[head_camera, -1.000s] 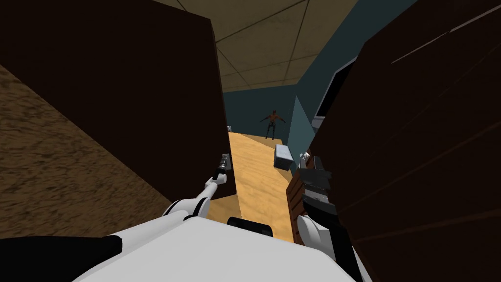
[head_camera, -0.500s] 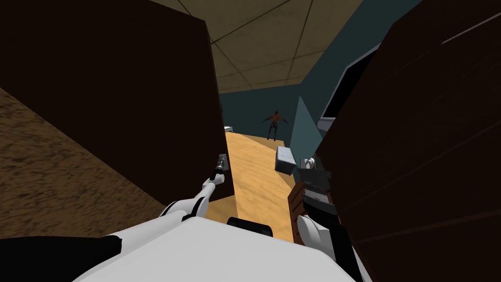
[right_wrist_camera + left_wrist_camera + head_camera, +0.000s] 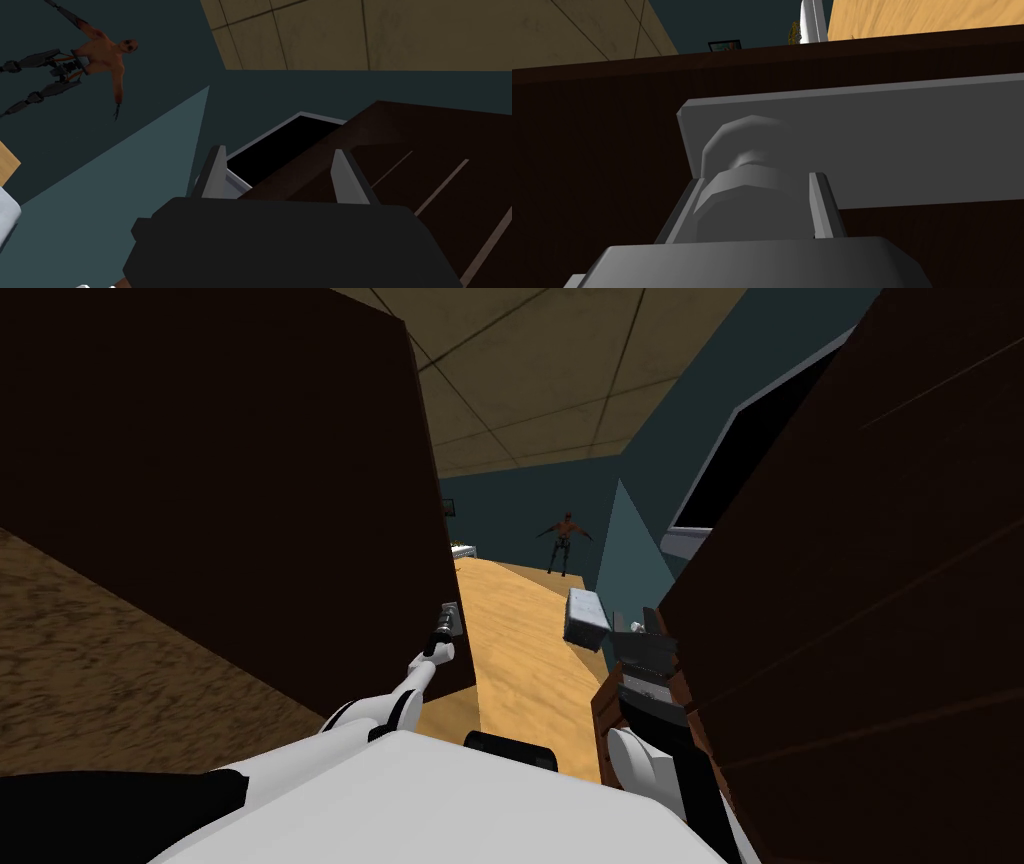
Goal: Push the door open
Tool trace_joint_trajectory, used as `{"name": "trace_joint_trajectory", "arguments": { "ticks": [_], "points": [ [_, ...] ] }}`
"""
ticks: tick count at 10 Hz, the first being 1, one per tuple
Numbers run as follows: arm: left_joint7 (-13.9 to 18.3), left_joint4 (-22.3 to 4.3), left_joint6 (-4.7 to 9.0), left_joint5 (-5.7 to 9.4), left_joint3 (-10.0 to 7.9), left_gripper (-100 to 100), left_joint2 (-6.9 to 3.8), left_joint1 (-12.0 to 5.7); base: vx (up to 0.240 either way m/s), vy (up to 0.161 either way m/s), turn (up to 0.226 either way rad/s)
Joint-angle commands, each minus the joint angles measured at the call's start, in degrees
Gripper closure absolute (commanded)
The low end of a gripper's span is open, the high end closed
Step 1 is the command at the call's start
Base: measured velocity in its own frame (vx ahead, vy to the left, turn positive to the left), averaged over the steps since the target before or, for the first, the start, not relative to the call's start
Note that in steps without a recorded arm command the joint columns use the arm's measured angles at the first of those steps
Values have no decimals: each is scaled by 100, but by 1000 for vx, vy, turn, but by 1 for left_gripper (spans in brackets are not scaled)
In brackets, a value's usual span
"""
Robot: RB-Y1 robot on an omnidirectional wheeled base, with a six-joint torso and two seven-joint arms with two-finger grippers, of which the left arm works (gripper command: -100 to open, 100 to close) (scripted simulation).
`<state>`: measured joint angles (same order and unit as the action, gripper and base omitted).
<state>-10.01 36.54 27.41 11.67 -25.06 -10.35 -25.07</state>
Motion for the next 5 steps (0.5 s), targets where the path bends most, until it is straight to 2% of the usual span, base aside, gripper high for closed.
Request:
{"name": "trace_joint_trajectory", "arguments": {
  "ticks": [1,2,5],
  "points": [
    [-51,-69,46,39,-121,100,-67,-18,182,-76,88],
    [-51,-69,46,39,-121,100,-67,-18,105,-52,49],
    [-104,-79,43,105,-288,100,-147,3,147,-61,51]
  ]
}}
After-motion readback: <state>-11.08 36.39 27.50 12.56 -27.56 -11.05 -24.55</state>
